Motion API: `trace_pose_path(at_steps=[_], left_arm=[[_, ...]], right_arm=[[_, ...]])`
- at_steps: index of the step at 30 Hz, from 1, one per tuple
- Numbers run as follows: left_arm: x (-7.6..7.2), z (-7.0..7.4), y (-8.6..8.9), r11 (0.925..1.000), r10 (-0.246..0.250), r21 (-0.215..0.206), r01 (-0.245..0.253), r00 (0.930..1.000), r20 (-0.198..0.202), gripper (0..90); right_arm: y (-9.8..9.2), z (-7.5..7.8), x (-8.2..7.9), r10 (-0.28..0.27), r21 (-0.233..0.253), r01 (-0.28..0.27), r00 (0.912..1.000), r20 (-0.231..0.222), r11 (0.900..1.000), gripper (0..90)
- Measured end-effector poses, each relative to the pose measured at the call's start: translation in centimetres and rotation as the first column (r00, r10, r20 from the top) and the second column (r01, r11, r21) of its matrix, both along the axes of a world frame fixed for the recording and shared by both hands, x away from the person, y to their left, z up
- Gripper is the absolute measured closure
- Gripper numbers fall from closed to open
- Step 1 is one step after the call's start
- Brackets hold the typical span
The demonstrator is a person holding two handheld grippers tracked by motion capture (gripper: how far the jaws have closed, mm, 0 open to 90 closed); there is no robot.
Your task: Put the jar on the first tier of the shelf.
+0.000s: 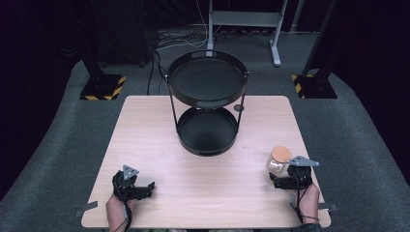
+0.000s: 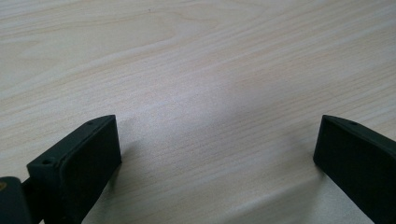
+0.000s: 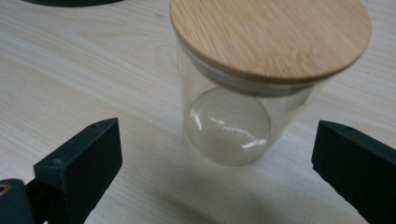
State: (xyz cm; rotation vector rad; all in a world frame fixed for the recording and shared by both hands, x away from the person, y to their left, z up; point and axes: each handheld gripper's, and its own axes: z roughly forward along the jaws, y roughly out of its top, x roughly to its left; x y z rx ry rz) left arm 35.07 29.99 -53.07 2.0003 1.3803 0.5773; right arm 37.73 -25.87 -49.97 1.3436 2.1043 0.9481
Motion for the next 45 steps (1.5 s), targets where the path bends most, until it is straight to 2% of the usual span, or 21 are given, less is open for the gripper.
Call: trace_pose_path(at_steps=[19, 36, 45], left_arm=[[0.0, 0.0, 0.0, 1.0, -0.001, -0.001, 0.001, 1.0, -0.002, 0.5], [0.0, 0.0, 0.0, 1.0, -0.001, -0.001, 0.001, 1.0, -0.002, 0.5], [0.0, 0.0, 0.0, 1.0, -0.001, -0.001, 0.001, 1.0, -0.001, 0.5]], right_arm=[[0.1, 1.4, 2.8, -0.016, 0.01, 0.016, 0.9997, 0.018, 1.0, 0.9], [0.8, 1.6, 4.4, -0.015, -0.007, 0.015, 0.9998, 0.01, 1.0, 0.4], [0.8, 1.4, 4.3, -0.014, 0.004, 0.014, 0.9998, 0.017, 1.0, 20.8]])
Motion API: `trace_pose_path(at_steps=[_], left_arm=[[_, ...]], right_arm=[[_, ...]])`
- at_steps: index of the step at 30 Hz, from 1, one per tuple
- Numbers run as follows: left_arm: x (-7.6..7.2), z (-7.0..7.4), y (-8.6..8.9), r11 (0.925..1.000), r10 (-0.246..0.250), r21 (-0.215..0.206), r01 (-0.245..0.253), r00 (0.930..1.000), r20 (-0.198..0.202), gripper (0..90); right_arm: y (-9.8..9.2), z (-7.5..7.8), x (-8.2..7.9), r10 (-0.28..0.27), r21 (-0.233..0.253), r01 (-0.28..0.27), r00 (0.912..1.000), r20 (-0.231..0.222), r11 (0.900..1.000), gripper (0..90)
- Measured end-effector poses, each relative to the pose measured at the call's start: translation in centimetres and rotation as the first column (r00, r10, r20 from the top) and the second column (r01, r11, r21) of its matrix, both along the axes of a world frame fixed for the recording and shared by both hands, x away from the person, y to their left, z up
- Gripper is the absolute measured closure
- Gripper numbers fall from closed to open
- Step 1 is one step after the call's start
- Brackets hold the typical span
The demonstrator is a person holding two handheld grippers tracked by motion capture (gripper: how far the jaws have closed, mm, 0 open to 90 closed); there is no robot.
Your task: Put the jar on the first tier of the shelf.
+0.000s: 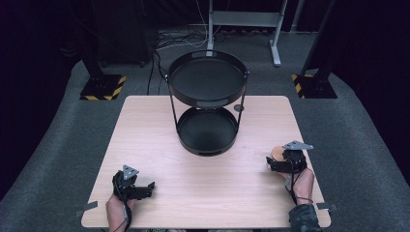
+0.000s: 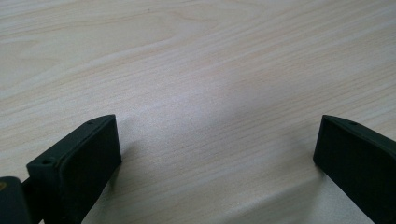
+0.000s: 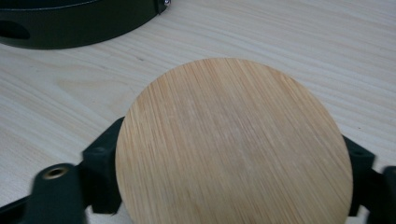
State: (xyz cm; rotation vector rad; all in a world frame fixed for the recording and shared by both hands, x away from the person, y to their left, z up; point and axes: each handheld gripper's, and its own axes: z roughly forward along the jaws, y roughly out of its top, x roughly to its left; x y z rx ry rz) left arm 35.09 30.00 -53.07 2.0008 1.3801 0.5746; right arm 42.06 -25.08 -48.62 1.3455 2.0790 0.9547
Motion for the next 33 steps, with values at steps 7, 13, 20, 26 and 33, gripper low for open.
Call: trace_pose_path(at_steps=[7, 13, 20, 26, 33], left_arm=[[0.0, 0.0, -0.01, 1.0, 0.0, 0.001, 0.0, 1.0, 0.001, 0.5], [-0.01, 0.0, -0.02, 1.0, 0.0, 0.001, 0.0, 1.0, 0.002, 0.5], [-0.01, 0.0, -0.02, 1.0, 0.0, 0.001, 0.0, 1.0, 0.002, 0.5], [-0.02, 0.0, -0.02, 1.0, 0.0, 0.002, 0.0, 1.0, 0.003, 0.5], [-0.02, 0.0, -0.03, 1.0, 0.0, 0.003, 0.0, 1.0, 0.003, 0.5]], right_arm=[[-0.08, -0.14, -0.2, -0.01, 0.023, 0.01, 0.9998, 0.018, 1.0, 24.3], [0.11, -0.07, -0.35, -0.014, 0.025, 0.013, 0.9995, 0.028, 1.0, 24.6], [0.34, 0.33, -0.64, -0.002, 0.023, 0.001, 0.9993, 0.036, 1.0, 24.7], [0.45, 0.48, -0.73, 0.009, 0.025, -0.009, 0.9994, 0.033, 1.0, 24.8], [0.72, 0.74, -0.71, 0.023, 0.029, -0.023, 0.9992, 0.032, 0.999, 24.8]])
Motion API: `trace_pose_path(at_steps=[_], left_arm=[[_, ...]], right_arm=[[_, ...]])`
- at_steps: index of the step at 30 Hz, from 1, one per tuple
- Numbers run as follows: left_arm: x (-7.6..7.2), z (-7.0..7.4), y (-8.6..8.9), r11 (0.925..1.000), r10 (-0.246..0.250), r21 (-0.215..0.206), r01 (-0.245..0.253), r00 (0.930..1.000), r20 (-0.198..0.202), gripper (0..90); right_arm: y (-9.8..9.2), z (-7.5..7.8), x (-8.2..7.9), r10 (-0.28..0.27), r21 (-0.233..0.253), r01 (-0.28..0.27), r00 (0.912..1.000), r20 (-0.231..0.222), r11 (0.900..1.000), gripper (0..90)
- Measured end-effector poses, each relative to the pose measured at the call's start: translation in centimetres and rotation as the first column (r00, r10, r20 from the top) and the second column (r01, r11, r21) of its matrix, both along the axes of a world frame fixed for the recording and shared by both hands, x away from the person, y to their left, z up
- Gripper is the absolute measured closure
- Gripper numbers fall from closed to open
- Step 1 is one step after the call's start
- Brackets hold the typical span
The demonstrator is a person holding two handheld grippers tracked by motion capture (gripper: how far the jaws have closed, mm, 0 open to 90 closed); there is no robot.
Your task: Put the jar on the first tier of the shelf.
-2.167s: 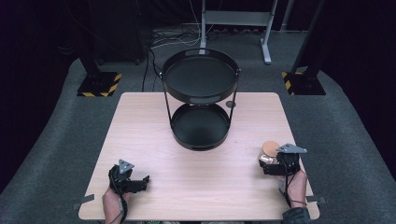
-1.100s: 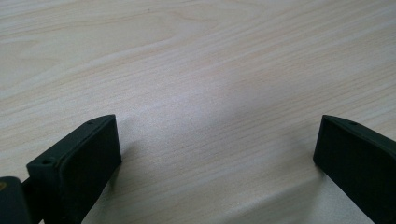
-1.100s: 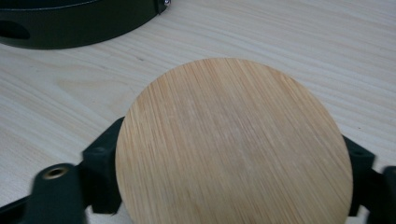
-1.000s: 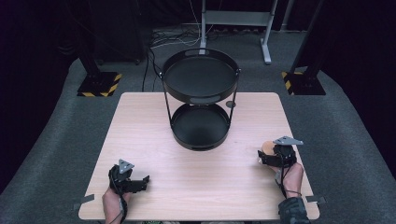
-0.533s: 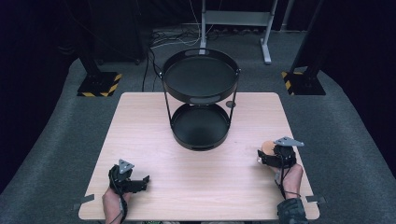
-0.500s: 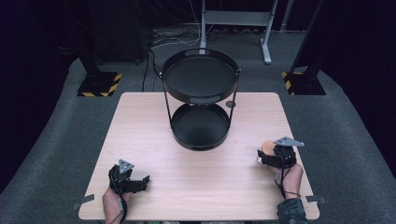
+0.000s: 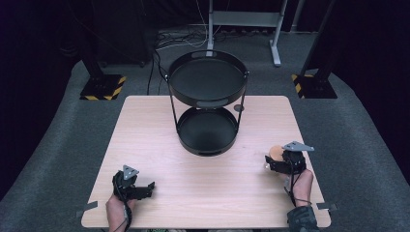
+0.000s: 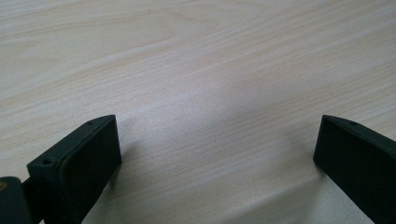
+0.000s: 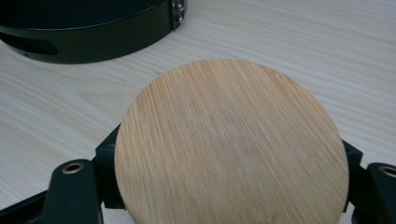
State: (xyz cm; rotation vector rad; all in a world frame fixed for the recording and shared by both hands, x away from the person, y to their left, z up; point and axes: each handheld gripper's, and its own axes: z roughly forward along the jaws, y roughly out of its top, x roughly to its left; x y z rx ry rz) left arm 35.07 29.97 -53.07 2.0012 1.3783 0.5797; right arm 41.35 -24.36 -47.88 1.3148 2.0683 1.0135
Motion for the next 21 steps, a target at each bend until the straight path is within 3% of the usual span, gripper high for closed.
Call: trace_pose_path(at_steps=[21], left_arm=[[0.0, 0.0, 0.0, 1.0, 0.0, -0.001, 0.0, 1.0, -0.001, 0.5]], right_arm=[[1.3, 0.6, 0.4, 0.034, -0.006, -0.034, 0.9994, 0.002, 0.999, 24.8]])
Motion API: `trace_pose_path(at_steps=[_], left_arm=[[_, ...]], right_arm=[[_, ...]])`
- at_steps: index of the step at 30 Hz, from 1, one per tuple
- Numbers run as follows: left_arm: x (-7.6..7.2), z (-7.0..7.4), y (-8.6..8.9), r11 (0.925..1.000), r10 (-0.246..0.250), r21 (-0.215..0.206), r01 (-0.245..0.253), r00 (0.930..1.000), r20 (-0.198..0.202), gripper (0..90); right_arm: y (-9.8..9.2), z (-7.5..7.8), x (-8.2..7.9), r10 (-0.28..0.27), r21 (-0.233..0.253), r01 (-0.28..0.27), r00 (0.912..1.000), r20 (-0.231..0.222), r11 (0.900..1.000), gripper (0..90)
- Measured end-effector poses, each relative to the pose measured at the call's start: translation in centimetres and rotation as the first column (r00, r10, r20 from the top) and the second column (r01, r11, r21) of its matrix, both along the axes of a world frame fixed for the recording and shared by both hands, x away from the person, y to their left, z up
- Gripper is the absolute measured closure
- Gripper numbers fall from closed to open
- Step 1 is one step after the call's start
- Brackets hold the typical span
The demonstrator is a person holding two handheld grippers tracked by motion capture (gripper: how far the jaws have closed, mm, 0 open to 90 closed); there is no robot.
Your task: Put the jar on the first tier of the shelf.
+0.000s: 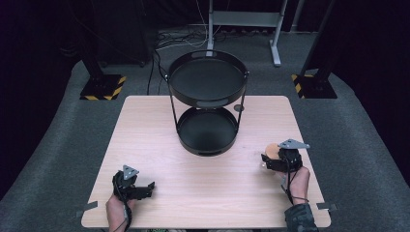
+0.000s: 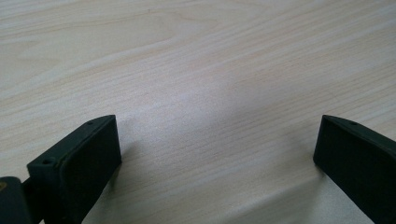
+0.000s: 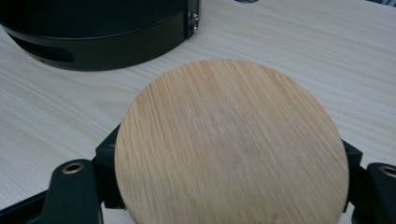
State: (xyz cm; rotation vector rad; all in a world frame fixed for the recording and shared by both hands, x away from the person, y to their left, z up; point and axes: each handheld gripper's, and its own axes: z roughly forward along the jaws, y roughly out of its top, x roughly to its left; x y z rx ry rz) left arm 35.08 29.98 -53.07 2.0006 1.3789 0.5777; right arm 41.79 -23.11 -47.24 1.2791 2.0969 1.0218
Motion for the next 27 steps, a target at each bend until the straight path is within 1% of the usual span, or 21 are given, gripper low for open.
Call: trace_pose_path(at_steps=[27], left_arm=[[0.0, 0.0, 0.0, 1.0, 0.0, 0.0, 0.0, 1.0, 0.0, 0.5]], right_arm=[[2.0, 0.2, 0.6, 0.049, -0.018, -0.049, 0.9988, -0.005, 0.999, 24.8]])
